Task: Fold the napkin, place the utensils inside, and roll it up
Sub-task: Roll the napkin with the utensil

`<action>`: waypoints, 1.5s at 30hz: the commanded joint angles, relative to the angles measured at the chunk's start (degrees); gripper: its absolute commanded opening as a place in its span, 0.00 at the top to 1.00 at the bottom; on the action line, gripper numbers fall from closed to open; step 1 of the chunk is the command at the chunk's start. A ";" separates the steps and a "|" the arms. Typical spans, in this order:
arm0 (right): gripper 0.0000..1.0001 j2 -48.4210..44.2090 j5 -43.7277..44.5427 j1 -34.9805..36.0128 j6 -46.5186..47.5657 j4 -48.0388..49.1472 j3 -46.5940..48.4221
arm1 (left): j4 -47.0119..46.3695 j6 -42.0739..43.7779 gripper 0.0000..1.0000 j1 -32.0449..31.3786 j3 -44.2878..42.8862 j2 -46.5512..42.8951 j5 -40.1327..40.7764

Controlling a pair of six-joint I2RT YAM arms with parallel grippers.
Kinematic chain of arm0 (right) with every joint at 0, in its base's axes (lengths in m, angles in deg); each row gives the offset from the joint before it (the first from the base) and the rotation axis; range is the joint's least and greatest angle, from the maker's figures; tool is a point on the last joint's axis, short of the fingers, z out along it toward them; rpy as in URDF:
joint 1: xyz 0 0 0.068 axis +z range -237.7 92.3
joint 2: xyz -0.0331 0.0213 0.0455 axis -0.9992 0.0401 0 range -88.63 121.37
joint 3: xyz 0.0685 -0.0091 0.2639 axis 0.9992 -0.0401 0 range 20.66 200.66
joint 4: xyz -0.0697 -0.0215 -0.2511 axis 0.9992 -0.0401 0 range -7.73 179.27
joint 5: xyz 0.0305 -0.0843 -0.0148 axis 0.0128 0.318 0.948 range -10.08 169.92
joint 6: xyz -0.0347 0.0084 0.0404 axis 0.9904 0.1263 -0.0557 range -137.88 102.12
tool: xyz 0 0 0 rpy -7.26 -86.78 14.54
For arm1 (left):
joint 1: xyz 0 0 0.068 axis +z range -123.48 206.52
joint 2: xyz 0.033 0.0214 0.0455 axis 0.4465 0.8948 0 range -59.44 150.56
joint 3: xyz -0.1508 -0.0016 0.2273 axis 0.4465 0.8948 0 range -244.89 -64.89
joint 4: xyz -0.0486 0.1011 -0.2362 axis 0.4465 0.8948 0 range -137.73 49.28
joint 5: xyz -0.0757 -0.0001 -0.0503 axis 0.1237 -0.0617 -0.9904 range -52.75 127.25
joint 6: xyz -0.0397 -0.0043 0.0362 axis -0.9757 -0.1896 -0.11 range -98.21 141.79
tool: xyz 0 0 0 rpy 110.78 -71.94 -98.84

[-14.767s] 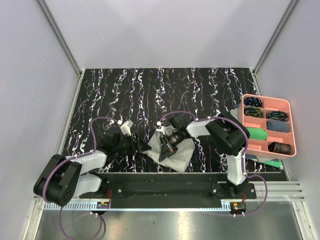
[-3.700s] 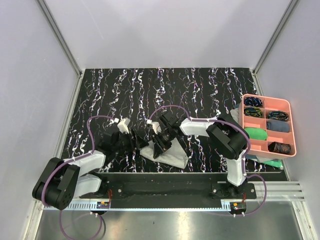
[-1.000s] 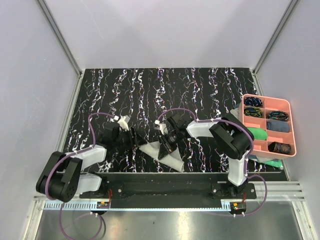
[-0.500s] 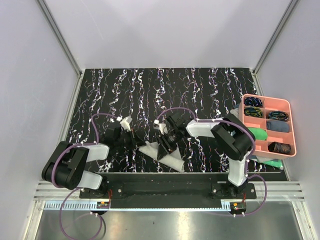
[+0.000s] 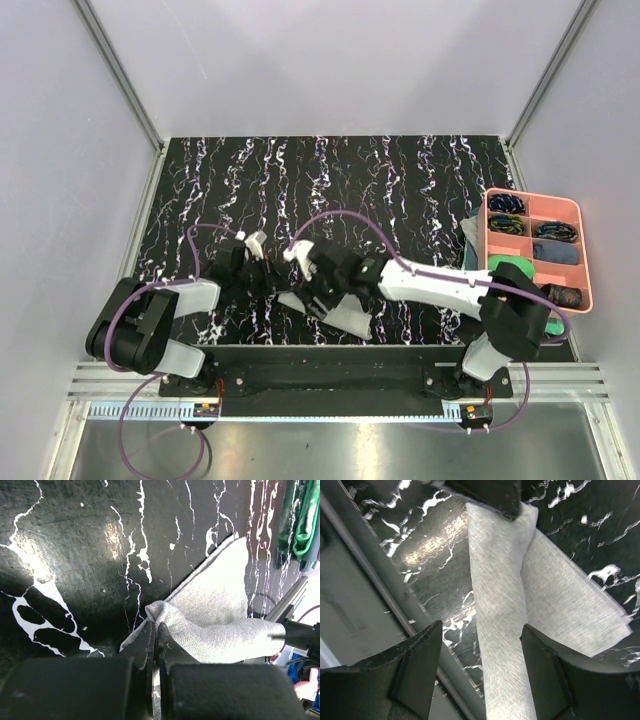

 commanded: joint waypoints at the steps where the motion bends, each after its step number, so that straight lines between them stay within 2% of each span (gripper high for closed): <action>1: 0.27 0.16 21.06 6.85 6.64 1.95 0.08 | 4.39 1.52 1.00 0.09 -1.71 1.47 1.42; 7: 0.27 4.56 23.36 9.42 9.19 4.06 0.43 | 5.00 1.43 1.00 0.09 -2.32 1.39 1.16; 18: 0.32 8.78 18.44 9.42 9.46 4.77 0.17 | 5.53 1.52 1.00 0.09 -3.38 1.65 0.99; 25: 0.46 12.47 15.63 8.45 6.21 4.77 -0.98 | 5.36 1.52 1.00 0.09 -3.55 1.30 0.37; 26: 0.52 12.56 14.93 8.19 5.95 4.94 -1.24 | 5.27 1.43 1.00 0.09 -3.55 0.95 0.37; 30: 0.64 12.47 10.98 6.52 4.71 5.64 -3.17 | 5.53 1.16 0.99 0.09 -3.46 -1.51 0.89; 31: 0.66 12.12 7.84 5.91 3.15 6.61 -3.61 | 5.79 1.08 0.96 0.09 -3.64 -2.21 1.16; 32: 0.68 11.95 6.07 4.77 2.78 7.31 -4.83 | 7.01 1.08 0.83 0.09 -3.73 -3.87 2.20; 34: 0.69 11.07 1.07 3.27 1.64 9.24 -6.07 | 8.51 1.34 0.69 0.09 -3.82 -5.99 3.88; 35: 0.70 10.81 -0.53 2.13 1.37 9.86 -7.21 | 9.91 1.43 0.56 0.09 -3.82 -8.35 5.80; 38: 0.70 10.01 -7.91 0.02 0.41 12.32 -8.79 | 12.73 2.13 0.43 0.18 -3.46 -12.83 9.75; 45: 0.71 11.85 -25.04 -5.52 -0.74 14.44 -8.01 | 11.25 2.57 0.39 0.18 -0.22 -17.07 9.87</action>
